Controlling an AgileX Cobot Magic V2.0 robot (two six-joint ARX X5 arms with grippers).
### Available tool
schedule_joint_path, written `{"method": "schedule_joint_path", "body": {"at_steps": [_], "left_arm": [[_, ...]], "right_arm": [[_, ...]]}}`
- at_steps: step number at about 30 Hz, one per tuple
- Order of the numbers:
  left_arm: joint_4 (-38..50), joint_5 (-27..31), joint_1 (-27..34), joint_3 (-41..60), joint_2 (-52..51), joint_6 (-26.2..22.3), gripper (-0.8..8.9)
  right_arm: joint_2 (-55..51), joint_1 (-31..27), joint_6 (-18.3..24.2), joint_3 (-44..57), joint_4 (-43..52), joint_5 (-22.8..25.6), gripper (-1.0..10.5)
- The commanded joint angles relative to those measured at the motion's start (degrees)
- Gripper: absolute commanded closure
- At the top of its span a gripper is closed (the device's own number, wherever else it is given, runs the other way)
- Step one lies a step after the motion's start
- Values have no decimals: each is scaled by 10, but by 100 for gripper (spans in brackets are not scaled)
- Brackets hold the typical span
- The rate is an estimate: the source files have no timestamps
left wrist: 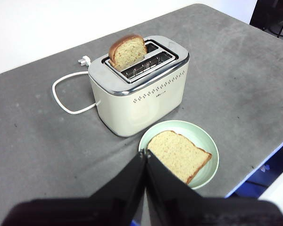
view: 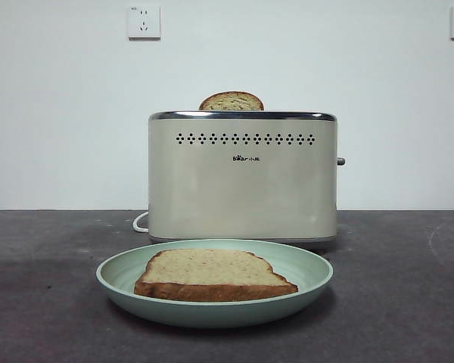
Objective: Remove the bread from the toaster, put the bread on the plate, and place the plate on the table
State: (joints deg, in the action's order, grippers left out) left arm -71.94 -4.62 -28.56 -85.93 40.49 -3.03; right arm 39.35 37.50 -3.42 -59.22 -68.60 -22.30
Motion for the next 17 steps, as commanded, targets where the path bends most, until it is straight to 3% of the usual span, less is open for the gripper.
{"method": "schedule_joint_path", "body": {"at_steps": [1, 7, 12, 17], "left_arm": [[30, 5, 2, 2, -1, -25, 818], [212, 41, 59, 35, -13, -127, 817], [406, -5, 172, 158, -68, -139, 817], [600, -1, 239, 358, -151, -139, 817]], "right_arm": [[-2, 1, 3, 2, 2, 1, 945], [-2, 1, 3, 2, 2, 1, 945], [-2, 1, 3, 2, 2, 1, 945], [-2, 1, 3, 2, 2, 1, 945]]}}
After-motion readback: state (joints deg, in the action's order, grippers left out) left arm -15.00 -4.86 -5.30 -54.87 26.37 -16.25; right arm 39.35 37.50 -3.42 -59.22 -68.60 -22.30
